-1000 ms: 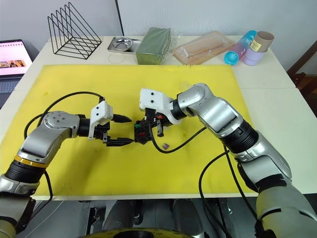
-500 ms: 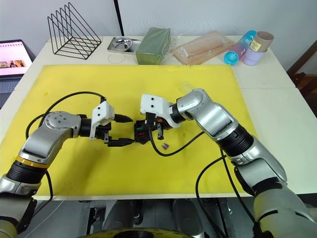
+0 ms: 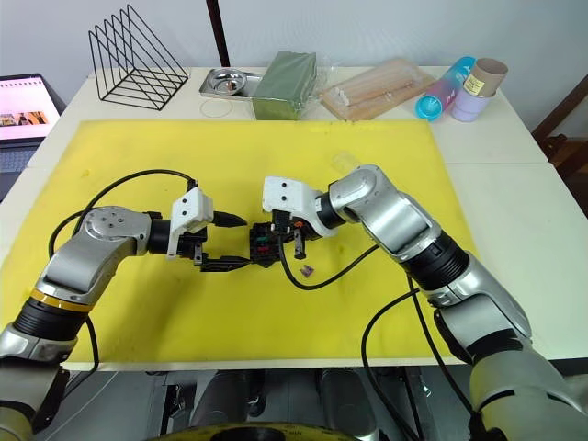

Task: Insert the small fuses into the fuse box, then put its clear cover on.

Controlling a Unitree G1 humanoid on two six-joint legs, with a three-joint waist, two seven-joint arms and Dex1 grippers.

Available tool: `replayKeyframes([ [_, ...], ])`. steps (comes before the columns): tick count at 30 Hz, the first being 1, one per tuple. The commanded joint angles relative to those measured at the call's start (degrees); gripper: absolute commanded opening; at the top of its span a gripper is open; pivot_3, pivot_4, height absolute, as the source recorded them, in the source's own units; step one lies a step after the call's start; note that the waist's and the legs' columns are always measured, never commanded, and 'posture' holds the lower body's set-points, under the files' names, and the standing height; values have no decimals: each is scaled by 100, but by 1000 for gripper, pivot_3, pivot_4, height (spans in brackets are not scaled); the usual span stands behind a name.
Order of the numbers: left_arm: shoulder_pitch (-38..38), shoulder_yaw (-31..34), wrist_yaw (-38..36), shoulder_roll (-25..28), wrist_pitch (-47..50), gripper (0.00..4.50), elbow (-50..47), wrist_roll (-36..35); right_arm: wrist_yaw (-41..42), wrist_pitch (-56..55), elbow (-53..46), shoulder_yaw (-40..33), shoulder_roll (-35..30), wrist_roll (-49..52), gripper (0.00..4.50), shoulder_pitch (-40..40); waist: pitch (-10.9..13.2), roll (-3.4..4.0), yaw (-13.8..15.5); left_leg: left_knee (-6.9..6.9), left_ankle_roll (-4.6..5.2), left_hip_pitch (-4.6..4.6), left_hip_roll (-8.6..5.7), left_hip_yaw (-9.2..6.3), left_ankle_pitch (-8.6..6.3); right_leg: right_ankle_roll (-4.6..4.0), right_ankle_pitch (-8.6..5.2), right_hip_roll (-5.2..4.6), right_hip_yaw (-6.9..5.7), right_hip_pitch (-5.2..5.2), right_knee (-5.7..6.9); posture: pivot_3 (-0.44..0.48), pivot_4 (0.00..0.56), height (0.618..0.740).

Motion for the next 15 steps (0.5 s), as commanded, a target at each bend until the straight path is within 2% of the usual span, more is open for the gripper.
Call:
replayKeyframes([
  [1, 4, 110, 38, -19, -41, 4465, -172, -7, 62, -78, -112, -110, 68, -12, 0, -11, 0, 0, 0, 0, 0, 0, 0, 0, 0, 0, 0, 0, 0, 0, 0, 0, 150, 740],
  [15, -15, 61, 81, -129, -92, 4465, -96, 90, 137, 94, -172, -188, 107, 39, 0, -145, 0, 0, -1, 2, 0, 2, 0, 0, 0, 0, 0, 0, 0, 0, 7, 0, 150, 740],
])
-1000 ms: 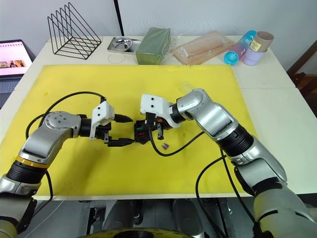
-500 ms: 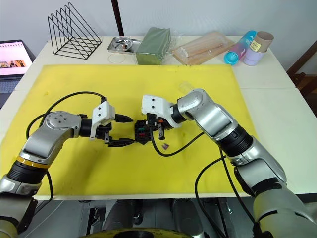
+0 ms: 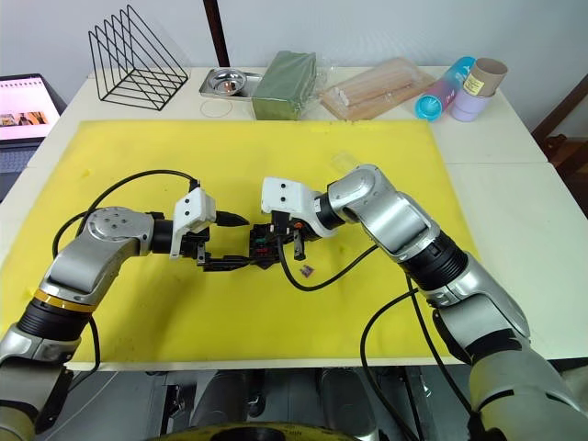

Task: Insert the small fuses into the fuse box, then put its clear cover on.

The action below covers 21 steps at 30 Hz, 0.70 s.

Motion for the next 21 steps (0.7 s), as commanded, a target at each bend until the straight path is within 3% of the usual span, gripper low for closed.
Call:
replayKeyframes([
  [1, -7, 63, 1, -19, -94, 4465, -102, 17, 52, 67, -190, -154, 60, 42, 0, -143, 0, 0, 0, 0, 0, 0, 0, 0, 0, 0, 0, 0, 0, 0, 0, 0, 150, 740],
  [21, 49, 84, 56, -77, -137, 4465, -92, 78, -109, 331, -443, 236, 40, -303, 0, -33, -1, 0, -1, 7, 0, 1, -1, -1, 0, 0, 0, 0, 0, 0, 10, 0, 150, 740],
])
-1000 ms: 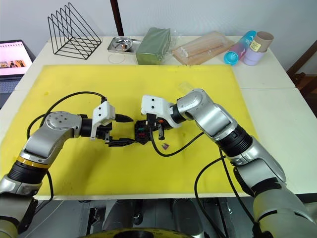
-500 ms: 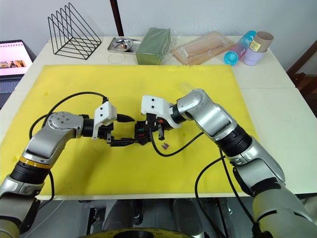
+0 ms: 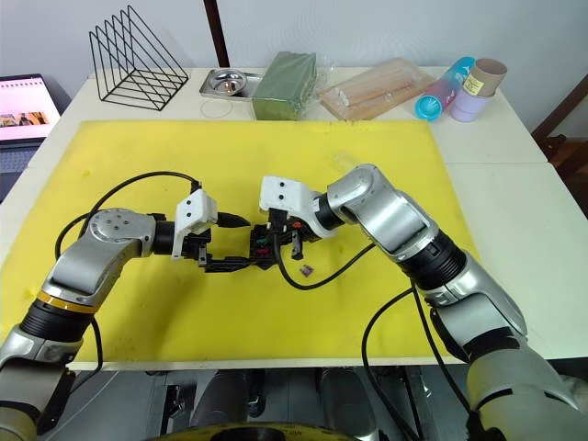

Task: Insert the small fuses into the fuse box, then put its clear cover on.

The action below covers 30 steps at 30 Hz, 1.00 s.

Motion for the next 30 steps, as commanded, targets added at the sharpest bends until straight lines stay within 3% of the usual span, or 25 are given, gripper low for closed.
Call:
replayKeyframes([
  [1, 11, 86, 47, -27, -124, 4465, -89, 25, -58, -234, -212, 220, -21, -255, 0, 46, -1, 0, -2, 0, 0, 0, 0, 0, 0, 0, 0, 0, 0, 0, 1, 0, 150, 740],
  [15, 14, 112, 127, -81, -136, 4465, -40, 48, -161, -264, -194, 326, -3, -585, 0, 196, -3, -1, -6, 48, 0, 8, -5, 0, 0, -2, -1, 8, 0, 6, 52, 0, 150, 740],
  [30, -45, 99, 96, -110, -246, 4465, 108, 91, -145, 443, -324, -495, 173, 153, 0, -213, -3, 0, -2, 53, 0, 8, -4, 0, 0, -2, -1, 9, 0, 6, 57, 0, 150, 740],
])
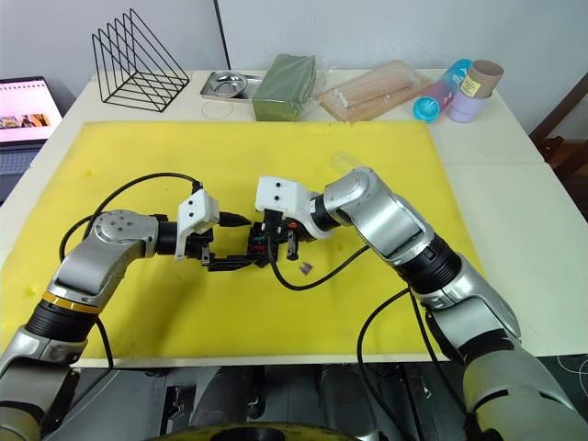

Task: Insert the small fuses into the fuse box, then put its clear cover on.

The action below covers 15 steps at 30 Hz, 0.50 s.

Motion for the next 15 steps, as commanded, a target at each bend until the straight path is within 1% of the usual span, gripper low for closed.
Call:
replayKeyframes([
  [1, -50, 95, -6, 8, -135, 4465, -80, 24, 10, 111, -205, -311, 2, 182, 0, -241, 0, 0, 0, 0, 0, 0, 0, 0, 0, 0, 0, 0, 0, 0, 0, 0, 150, 740],
  [9, -25, 84, 7, -24, -150, 4465, -122, 35, -31, 243, -307, -308, -55, 259, 0, -241, 0, 0, -2, 0, 0, 0, 0, 1, 0, 0, 0, 0, 0, 0, 0, 0, 150, 740],
  [15, -11, 97, 33, -32, -172, 4465, -131, 43, -207, 409, -405, -189, 16, 309, 0, -79, 0, 0, -2, 0, 0, 0, 0, 0, 0, 0, 0, 0, 0, 0, 0, 0, 150, 740],
])
